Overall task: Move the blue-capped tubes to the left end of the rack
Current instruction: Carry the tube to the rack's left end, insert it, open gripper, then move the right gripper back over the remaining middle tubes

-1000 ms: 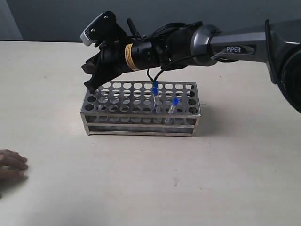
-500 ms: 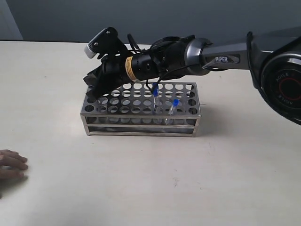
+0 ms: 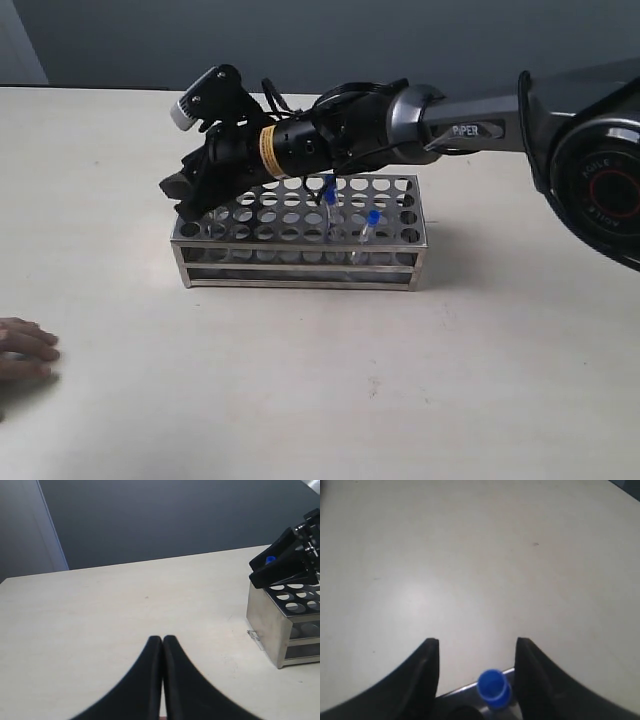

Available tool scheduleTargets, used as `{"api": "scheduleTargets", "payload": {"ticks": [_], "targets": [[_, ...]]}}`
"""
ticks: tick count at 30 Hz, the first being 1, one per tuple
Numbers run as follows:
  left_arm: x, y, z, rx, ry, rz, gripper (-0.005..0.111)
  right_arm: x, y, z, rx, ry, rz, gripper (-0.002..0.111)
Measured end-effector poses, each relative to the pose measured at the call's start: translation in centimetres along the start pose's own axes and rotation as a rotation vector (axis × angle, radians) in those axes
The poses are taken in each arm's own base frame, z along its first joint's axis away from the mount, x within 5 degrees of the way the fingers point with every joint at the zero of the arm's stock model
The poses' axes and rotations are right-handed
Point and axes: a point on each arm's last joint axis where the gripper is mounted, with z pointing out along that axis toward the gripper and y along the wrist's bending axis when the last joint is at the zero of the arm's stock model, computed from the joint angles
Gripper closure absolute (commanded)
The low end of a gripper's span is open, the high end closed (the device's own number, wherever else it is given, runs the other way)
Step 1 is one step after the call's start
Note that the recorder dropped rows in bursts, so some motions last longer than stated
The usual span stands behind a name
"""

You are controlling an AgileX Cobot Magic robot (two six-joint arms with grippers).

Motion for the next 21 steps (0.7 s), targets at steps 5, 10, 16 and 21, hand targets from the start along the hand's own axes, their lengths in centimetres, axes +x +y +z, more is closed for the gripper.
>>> {"api": "scheduleTargets", "payload": {"ticks": [5,10,16,21], "targets": [[0.0,0.0,0.0,0.0,0.0,0.0,0.106,-2.9,-0.7,-2.1,0.162,-0.022,-0.02,0.062],[0.0,0.0,0.0,0.0,0.0,0.0,0.106,-7.6,-0.9,-6.0,0.265,-0.111,-0.056,0.062],[0.0,0.0,0.0,0.0,0.0,0.0,0.106,-9.5,-1.1,-10.1,0.314,-0.157,-0.059,0.063],[0.0,0.0,0.0,0.0,0.0,0.0,0.106,-5.2,-2.1,-13.0,0.363,-0.053,0.027,0.067]]}}
